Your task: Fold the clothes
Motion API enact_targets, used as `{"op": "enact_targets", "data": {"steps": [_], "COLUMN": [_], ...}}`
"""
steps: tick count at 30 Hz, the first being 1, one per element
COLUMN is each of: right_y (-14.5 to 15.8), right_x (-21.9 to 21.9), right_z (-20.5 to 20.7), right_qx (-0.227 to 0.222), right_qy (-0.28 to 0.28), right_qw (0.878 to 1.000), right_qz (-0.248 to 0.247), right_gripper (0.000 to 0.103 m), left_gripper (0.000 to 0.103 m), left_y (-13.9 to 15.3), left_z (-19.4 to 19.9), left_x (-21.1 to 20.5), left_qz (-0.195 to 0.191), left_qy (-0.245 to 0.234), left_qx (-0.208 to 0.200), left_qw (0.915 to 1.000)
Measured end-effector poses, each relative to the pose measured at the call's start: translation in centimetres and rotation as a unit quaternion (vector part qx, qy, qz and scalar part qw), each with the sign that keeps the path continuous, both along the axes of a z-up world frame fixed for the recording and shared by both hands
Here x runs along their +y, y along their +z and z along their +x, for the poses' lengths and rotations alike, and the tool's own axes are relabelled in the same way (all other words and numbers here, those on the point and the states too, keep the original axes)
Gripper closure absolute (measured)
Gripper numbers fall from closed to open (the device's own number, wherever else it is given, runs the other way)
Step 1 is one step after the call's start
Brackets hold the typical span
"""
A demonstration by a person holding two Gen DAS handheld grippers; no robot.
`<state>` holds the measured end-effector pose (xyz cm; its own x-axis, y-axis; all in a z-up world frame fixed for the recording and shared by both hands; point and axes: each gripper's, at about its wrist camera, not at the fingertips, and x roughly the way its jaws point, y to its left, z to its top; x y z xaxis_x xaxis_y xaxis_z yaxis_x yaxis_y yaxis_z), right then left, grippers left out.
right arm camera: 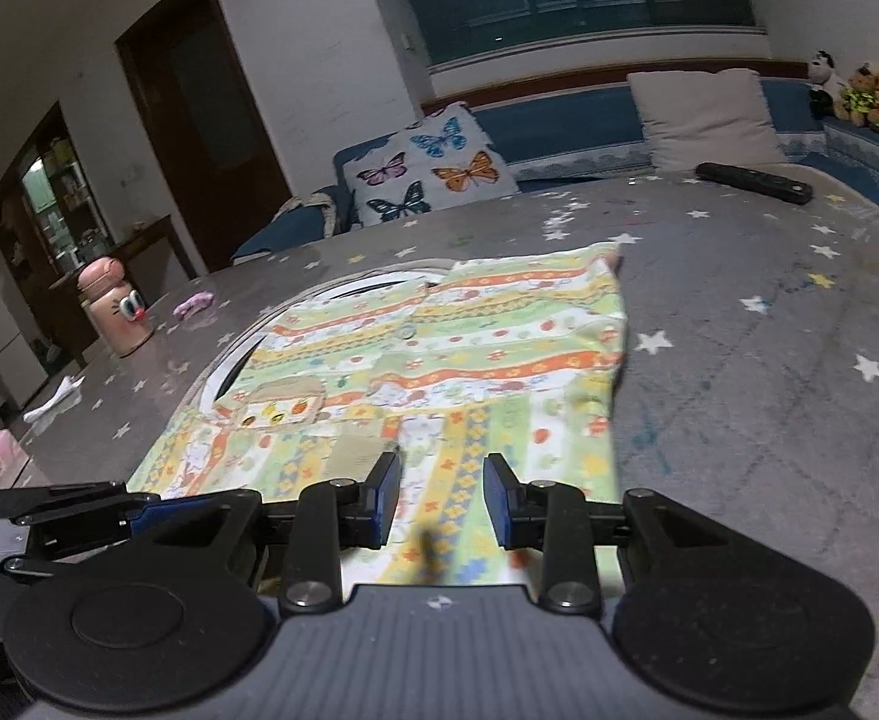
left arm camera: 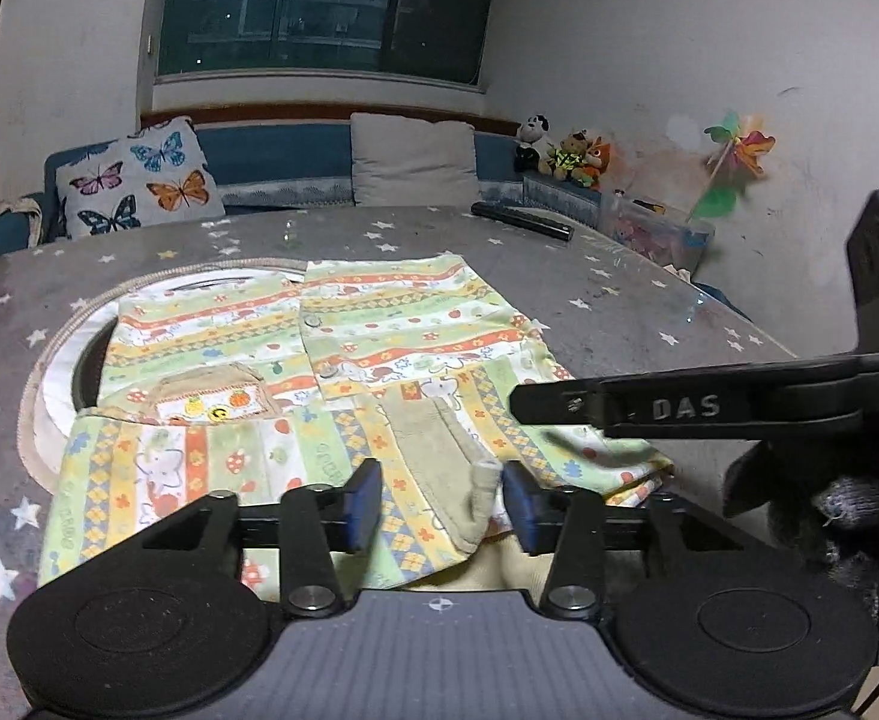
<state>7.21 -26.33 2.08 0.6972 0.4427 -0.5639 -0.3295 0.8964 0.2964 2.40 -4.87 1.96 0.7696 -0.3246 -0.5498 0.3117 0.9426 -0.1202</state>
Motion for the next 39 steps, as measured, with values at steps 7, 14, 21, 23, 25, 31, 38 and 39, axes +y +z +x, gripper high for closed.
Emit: {"op": "enact_targets", "data": {"steps": [7,14,21,23,25,31,38,39], "right_y": [-0.7,-1.6,-1.1,-0.7,-0.3,2.8,5.3,4.8], "right_x": [2.7,4.3,5.0,5.1,5.1,4.7,3.3,3.2], "right_z": [0.7,0.9,0.4,0.3,0.2,-0.3,-0.4,-0.2], "right_qx": [0.021,0.037,0.031,0.025,0.015,-0.033,-0.073,-0.067], "right_qy": [0.036,0.03,0.035,0.036,0.036,0.027,0.004,-0.001], "right_qw": [0.999,0.999,0.998,0.998,0.999,0.999,0.997,0.997], "right_qz": [-0.006,-0.024,-0.034,-0.036,-0.038,-0.033,-0.026,-0.029], "right_gripper": [0.072,0.072,0.094,0.095,0.095,0.096,0.096,0.096], "left_gripper": [0.021,0.005,0.0,0.0,0.0,0.0,0.0,0.0], "left_y": [0.7,0.4,-0.7,-1.0,-1.3,-2.0,-2.7,-2.8], "left_z": [-1.1,-1.7,-1.6,-1.7,-1.7,-2.0,-2.1,-2.1], "left_x": [2.8,7.0,9.9,10.4,10.7,11.1,10.9,10.8], "left_qz": [0.023,0.04,0.051,0.053,0.057,0.071,0.086,0.09], "left_qy": [0.043,0.114,0.173,0.18,0.185,0.186,0.18,0.18], "left_qx": [-0.03,-0.037,-0.025,-0.022,-0.018,-0.011,-0.009,-0.01], "left_qw": [0.9984,0.9919,0.9834,0.982,0.981,0.98,0.9799,0.9796]}}
